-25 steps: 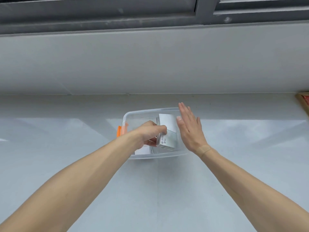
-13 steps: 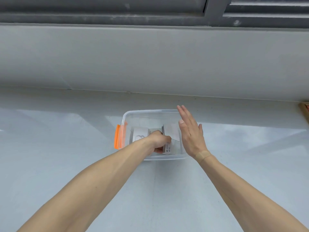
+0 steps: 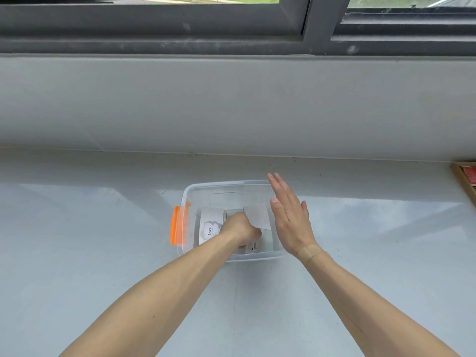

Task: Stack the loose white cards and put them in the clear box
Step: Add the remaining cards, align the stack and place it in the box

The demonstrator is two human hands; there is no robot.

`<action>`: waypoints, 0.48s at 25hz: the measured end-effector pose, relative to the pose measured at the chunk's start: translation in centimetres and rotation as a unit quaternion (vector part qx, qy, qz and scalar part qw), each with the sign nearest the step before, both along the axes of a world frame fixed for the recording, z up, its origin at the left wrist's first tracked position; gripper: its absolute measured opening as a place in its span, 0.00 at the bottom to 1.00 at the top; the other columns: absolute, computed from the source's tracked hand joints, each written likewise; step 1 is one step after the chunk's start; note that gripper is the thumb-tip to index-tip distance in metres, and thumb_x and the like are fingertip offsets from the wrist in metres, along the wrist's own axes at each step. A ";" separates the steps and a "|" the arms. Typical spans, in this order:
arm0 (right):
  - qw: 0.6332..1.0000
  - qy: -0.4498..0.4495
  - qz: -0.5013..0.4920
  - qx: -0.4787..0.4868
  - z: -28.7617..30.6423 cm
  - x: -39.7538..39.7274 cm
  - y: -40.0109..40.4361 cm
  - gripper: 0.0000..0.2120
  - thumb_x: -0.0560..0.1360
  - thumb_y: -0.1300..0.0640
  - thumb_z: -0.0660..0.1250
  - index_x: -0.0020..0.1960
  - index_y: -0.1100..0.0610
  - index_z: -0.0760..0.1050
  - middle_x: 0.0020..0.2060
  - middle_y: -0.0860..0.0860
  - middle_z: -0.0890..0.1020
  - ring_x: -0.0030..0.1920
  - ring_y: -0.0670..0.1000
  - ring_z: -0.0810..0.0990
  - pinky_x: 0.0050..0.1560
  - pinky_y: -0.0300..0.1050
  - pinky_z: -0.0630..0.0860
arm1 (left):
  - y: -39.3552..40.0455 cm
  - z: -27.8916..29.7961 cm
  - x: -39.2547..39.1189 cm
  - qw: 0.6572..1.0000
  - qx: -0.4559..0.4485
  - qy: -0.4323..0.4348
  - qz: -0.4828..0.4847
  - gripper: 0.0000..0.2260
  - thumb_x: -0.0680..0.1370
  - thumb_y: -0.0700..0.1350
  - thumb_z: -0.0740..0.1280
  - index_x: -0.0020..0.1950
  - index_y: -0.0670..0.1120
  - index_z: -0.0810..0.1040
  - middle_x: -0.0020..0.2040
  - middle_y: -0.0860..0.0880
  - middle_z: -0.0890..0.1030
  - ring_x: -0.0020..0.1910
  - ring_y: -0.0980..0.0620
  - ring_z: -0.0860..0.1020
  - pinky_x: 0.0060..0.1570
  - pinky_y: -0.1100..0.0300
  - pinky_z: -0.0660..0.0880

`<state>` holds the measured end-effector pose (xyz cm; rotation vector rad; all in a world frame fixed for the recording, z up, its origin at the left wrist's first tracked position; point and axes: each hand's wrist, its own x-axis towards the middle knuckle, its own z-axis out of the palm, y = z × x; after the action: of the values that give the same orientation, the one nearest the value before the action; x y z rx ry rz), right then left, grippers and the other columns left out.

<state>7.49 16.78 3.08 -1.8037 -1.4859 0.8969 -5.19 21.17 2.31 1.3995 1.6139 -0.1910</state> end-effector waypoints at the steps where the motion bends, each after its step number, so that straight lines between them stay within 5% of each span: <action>1: 1.000 -0.001 0.001 -0.001 0.0 0.0 0.0 0.23 0.79 0.45 0.43 0.73 0.32 0.50 0.76 0.34 0.53 0.76 0.43 0.50 0.74 0.65 0.41 | 0.0 0.0 0.1 1.000 0.001 0.005 -0.004 0.04 0.73 0.42 0.64 0.38 0.46 0.75 0.34 0.48 0.75 0.34 0.46 0.74 0.27 0.62 0.66; 7: 1.000 0.004 -0.002 0.000 -0.1 -0.1 0.1 0.23 0.79 0.45 0.43 0.73 0.32 0.50 0.76 0.33 0.53 0.76 0.42 0.50 0.74 0.64 0.40 | 0.0 -0.5 0.6 0.998 0.010 0.027 -0.056 0.11 0.76 0.43 0.61 0.56 0.42 0.78 0.58 0.40 0.78 0.55 0.42 0.78 0.48 0.57 0.75; 12: 1.000 0.001 -0.006 -0.002 -0.1 -0.1 0.1 0.24 0.79 0.46 0.43 0.73 0.32 0.50 0.76 0.33 0.53 0.76 0.42 0.50 0.74 0.63 0.41 | -0.1 0.2 1.2 0.996 -0.019 0.052 -0.066 0.11 0.80 0.41 0.58 0.57 0.40 0.76 0.51 0.43 0.76 0.59 0.44 0.73 0.52 0.55 0.75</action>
<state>7.35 16.89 3.01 -1.8123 -1.4708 0.8957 -3.96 21.06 2.53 1.4874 1.5944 -0.3760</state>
